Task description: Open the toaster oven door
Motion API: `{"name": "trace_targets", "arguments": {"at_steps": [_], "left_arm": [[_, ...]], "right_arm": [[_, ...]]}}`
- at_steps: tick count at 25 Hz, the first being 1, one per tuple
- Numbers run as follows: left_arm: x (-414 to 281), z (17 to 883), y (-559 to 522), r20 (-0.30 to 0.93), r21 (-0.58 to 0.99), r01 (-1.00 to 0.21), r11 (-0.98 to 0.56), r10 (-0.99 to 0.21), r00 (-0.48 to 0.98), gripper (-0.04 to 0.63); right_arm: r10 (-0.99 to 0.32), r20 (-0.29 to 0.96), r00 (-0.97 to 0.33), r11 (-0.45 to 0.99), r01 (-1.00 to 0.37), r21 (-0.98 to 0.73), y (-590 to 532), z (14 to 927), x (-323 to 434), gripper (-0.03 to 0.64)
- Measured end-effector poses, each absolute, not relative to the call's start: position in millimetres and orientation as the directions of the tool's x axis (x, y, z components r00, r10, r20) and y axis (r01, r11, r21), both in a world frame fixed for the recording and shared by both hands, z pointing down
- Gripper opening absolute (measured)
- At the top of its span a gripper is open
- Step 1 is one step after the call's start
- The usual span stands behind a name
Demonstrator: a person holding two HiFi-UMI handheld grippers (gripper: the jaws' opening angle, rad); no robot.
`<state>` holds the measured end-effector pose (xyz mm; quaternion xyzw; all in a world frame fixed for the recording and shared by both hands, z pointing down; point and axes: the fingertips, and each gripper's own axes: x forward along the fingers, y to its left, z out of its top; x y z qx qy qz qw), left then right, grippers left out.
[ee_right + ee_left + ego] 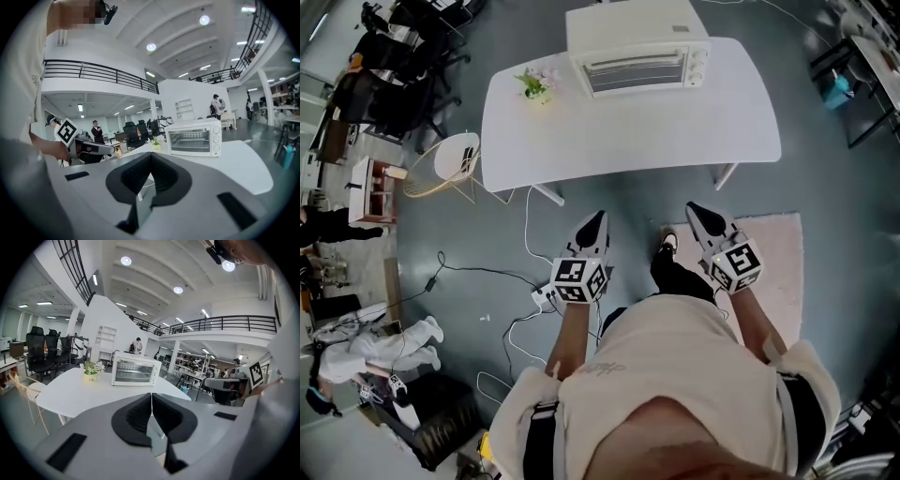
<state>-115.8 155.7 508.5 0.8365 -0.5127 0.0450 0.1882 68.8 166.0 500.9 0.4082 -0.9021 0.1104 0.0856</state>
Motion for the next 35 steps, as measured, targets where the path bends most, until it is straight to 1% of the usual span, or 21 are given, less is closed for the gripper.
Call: {"name": "trace_targets", "arguments": {"at_steps": [4,10,18,21,26,32,35], "left_arm": [[-98.2,504.6,97.1,0.278,0.276,-0.882,-0.382,-0.847,0.454,0.021],[-70.7,487.4,26.0,0.271,0.262,-0.893,-0.366,-0.861,0.432,0.021],[-48.7,495.6,-10.7,0.321,0.254,-0.889,-0.381,-0.834,0.450,0.021],[-44.0,500.0,-24.8,0.333,0.259,-0.880,-0.398,-0.819,0.468,0.021],[-40.0,501.8,-57.9,0.305,0.267,-0.859,-0.438,-0.807,0.506,0.021],[-54.1,498.5,-116.1,0.269,0.307,-0.826,-0.473,-0.789,0.552,0.021],[-58.1,487.8,-154.9,0.240,0.298,-0.809,-0.507,-0.780,0.578,0.021]], "right_arm": [[-0.704,0.231,-0.672,0.656,-0.739,-0.150,101.2,493.9,80.9,0.006],[-0.672,0.200,-0.713,0.701,-0.699,-0.138,25.8,493.2,95.6,0.006],[-0.675,0.206,-0.708,0.674,-0.706,-0.218,-13.4,513.5,108.1,0.006],[-0.677,0.207,-0.706,0.672,-0.708,-0.218,-20.8,524.2,111.9,0.006],[-0.707,0.228,-0.669,0.631,-0.743,-0.222,-41.9,525.6,121.4,0.006],[-0.769,0.216,-0.602,0.572,-0.799,-0.187,-79.4,507.6,121.7,0.006],[-0.796,0.200,-0.572,0.546,-0.820,-0.172,-104.6,498.0,120.1,0.006]]}}
